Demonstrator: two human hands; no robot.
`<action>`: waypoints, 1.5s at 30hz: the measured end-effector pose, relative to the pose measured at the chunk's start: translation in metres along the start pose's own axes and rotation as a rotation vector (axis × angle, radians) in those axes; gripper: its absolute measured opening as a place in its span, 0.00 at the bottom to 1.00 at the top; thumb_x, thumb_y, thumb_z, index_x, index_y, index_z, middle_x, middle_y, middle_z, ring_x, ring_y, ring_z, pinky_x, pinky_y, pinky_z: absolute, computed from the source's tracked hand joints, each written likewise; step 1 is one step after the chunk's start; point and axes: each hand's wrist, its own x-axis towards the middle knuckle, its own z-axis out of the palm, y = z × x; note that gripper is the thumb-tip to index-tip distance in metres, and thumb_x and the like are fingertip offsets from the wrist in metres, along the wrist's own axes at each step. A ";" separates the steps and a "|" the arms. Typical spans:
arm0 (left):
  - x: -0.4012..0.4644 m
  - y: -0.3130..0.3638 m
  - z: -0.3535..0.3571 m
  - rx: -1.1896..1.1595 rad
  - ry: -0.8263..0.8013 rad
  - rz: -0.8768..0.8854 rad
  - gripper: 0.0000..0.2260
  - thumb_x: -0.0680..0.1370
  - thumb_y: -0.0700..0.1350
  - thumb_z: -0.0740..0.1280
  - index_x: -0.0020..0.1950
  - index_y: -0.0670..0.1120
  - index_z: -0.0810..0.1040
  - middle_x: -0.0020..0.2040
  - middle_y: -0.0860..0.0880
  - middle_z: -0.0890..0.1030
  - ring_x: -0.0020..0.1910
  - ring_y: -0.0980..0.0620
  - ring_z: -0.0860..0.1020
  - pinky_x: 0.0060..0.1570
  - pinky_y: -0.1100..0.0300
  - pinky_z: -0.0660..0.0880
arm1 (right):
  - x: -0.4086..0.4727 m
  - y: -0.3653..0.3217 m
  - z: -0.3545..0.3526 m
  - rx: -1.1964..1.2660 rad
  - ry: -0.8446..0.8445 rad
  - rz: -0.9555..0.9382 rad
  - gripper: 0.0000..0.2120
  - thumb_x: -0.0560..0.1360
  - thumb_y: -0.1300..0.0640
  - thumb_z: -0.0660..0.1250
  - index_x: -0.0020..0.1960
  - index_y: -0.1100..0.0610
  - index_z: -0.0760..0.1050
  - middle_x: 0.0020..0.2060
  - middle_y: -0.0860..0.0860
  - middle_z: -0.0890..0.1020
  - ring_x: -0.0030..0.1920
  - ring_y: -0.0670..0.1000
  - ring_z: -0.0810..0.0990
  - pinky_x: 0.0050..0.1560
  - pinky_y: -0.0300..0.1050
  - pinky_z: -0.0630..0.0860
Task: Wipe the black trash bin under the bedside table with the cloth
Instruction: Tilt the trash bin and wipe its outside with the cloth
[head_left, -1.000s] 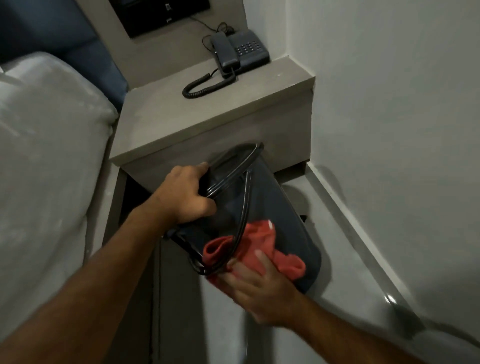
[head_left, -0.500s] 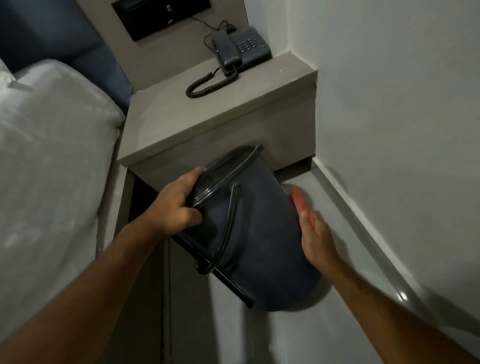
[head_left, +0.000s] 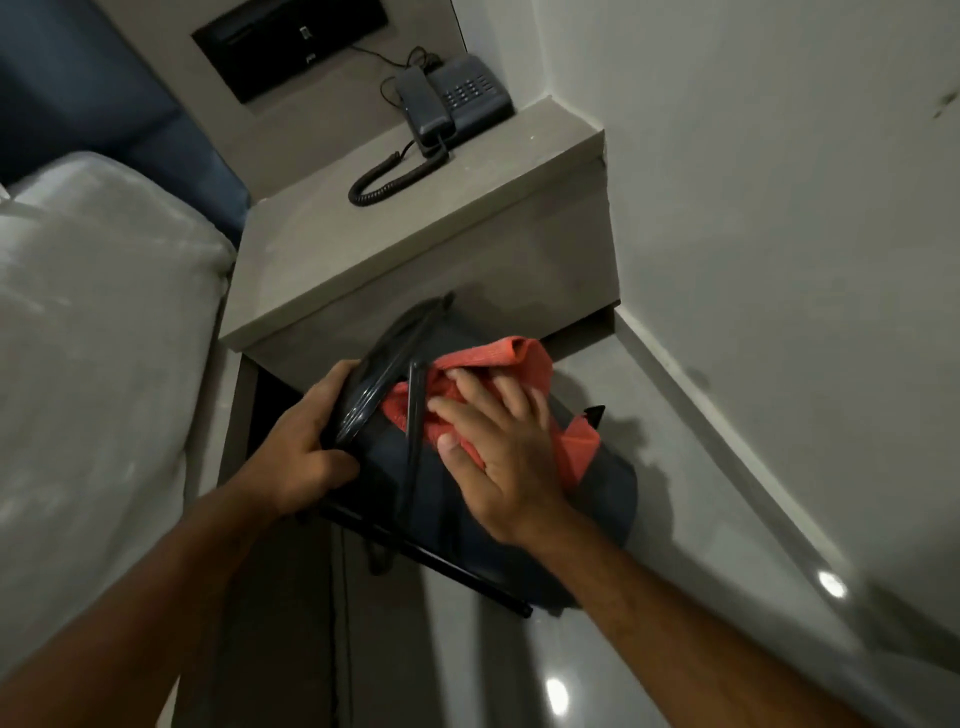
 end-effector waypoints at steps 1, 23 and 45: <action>-0.001 -0.002 0.000 -0.003 -0.002 -0.008 0.38 0.61 0.40 0.69 0.69 0.59 0.64 0.56 0.45 0.76 0.47 0.46 0.79 0.39 0.55 0.76 | 0.000 0.004 0.001 -0.039 -0.030 -0.046 0.20 0.79 0.44 0.59 0.67 0.47 0.79 0.72 0.49 0.77 0.71 0.57 0.72 0.70 0.61 0.64; -0.010 0.009 0.015 0.273 -0.053 0.116 0.48 0.65 0.47 0.73 0.78 0.59 0.48 0.74 0.57 0.62 0.71 0.58 0.65 0.66 0.57 0.69 | -0.055 0.021 -0.008 -0.199 0.172 -0.194 0.25 0.84 0.46 0.54 0.77 0.55 0.66 0.78 0.55 0.68 0.78 0.61 0.66 0.79 0.63 0.57; -0.015 0.010 0.039 0.604 -0.094 0.266 0.46 0.68 0.47 0.68 0.79 0.45 0.46 0.79 0.47 0.44 0.79 0.45 0.43 0.74 0.37 0.53 | -0.044 -0.033 -0.044 0.971 0.295 1.557 0.18 0.84 0.43 0.54 0.70 0.43 0.74 0.61 0.56 0.82 0.59 0.63 0.83 0.66 0.69 0.76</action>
